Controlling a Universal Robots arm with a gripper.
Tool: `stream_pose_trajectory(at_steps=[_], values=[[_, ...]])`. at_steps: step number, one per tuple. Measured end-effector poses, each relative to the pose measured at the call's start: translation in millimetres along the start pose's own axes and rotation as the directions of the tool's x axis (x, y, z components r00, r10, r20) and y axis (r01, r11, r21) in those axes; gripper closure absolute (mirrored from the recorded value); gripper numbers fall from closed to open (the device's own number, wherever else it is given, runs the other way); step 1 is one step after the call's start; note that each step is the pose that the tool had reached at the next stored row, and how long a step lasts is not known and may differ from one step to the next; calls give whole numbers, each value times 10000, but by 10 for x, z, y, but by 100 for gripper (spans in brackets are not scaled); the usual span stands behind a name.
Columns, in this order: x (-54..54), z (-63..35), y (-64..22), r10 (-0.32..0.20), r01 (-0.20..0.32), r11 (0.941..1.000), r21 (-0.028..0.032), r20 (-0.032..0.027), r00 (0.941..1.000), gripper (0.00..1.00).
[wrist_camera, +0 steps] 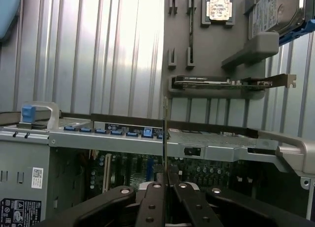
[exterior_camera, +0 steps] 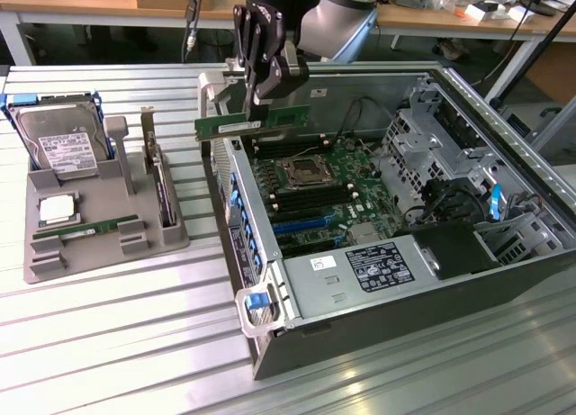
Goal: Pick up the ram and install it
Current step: 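Pick up the ram and move it above insertion slot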
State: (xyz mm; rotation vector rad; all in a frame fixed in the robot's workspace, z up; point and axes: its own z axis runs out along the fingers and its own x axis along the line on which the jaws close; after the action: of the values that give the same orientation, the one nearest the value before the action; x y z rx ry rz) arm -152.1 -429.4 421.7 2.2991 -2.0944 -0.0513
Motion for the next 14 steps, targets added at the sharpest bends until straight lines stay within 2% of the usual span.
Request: stream_pose_trajectory(at_steps=[9, 14], values=[[8, -4, -93, 0, 0, 10000, -1, -7, 10000, 88], [17, -8, -185, 0, 0, 10000, -1, -14, 10000, 88]])
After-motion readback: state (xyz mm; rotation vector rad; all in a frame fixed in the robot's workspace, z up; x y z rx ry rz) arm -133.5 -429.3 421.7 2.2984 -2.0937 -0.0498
